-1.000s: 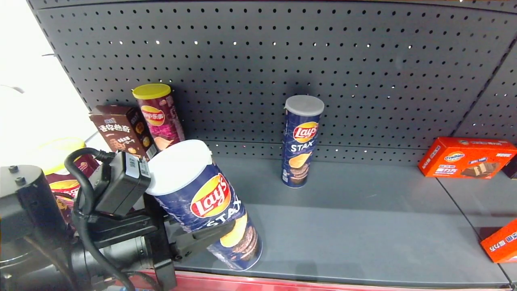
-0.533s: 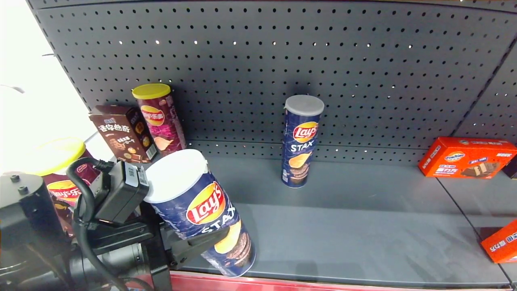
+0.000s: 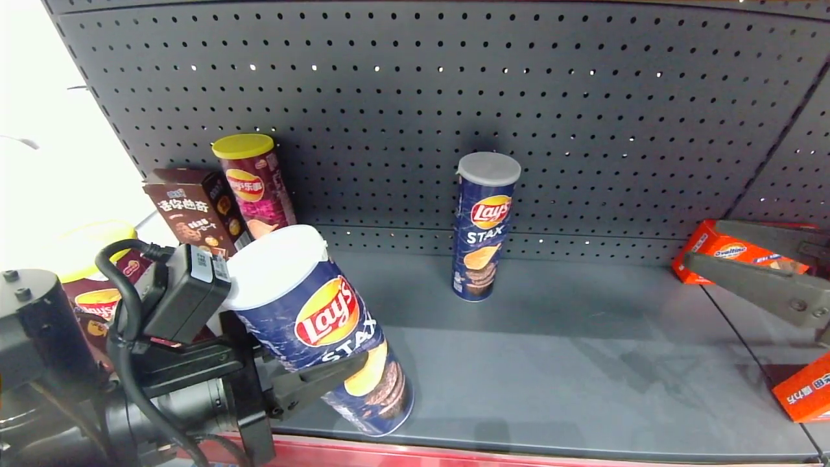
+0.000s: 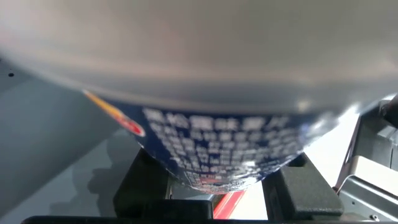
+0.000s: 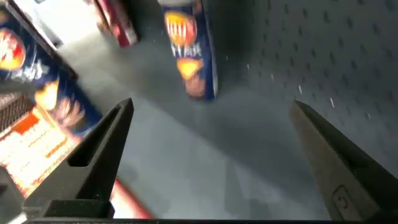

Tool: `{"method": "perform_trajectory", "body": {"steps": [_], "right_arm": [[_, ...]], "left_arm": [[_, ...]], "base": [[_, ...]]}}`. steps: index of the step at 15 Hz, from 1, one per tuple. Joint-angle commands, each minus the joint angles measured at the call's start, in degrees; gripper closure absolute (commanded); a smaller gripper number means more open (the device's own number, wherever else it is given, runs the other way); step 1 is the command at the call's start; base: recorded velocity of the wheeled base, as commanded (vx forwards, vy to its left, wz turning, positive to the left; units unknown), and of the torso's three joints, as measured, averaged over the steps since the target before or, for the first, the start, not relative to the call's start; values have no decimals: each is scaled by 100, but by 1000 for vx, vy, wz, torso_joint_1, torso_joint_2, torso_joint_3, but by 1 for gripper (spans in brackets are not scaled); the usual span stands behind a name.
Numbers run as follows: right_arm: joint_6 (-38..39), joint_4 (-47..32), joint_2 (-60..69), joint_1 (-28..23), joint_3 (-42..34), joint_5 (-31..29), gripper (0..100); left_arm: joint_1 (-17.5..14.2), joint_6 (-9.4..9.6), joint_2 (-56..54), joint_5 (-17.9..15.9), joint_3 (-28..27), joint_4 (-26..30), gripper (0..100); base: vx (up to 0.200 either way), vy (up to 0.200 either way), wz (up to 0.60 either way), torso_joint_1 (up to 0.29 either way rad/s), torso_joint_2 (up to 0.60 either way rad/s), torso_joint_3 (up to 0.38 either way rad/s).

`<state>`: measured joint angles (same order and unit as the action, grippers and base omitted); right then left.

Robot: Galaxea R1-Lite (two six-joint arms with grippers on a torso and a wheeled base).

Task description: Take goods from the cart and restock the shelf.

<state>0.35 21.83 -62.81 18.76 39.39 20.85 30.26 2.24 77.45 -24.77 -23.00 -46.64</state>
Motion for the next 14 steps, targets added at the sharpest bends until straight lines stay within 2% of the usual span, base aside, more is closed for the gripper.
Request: {"method": "perform_trajectory", "body": {"steps": [1, 2, 4, 6, 7, 9, 11, 14], "right_arm": [[-35, 207, -874, 137, 306, 271, 0], [-106, 225, -1014, 101, 412, 552, 0], [-299, 225, -1375, 145, 658, 719, 0], [-835, 409, -1709, 31, 719, 1405, 0], [-1301, 796, -2095, -426, 781, 2609, 0], [-1363, 1209, -2456, -452, 878, 2899, 0], [-1354, 1367, -2737, -470, 1185, 3558, 0], [-1354, 1385, -3141, -479, 1642, 3795, 0]], "left_arm": [[-11, -5, -2, 7, -20, -3, 100], [-11, -5, -2, 7, -11, -3, 100], [-11, -13, -2, 25, -20, -3, 100], [-11, -13, -2, 34, -55, -3, 100], [-11, -84, -2, 43, -55, -3, 100], [-11, -101, -2, 43, -81, -3, 100], [-11, -172, -10, 43, -90, -3, 100], [-2, -172, -2, 7, -99, -12, 100]], "base": [[0, 0, 0, 0, 0, 0], [0, 0, 0, 0, 0, 0], [0, 0, 0, 0, 0, 0], [0, 0, 0, 0, 0, 0], [0, 0, 0, 0, 0, 0], [0, 0, 0, 0, 0, 0], [0, 0, 0, 0, 0, 0], [0, 0, 0, 0, 0, 0]]}}
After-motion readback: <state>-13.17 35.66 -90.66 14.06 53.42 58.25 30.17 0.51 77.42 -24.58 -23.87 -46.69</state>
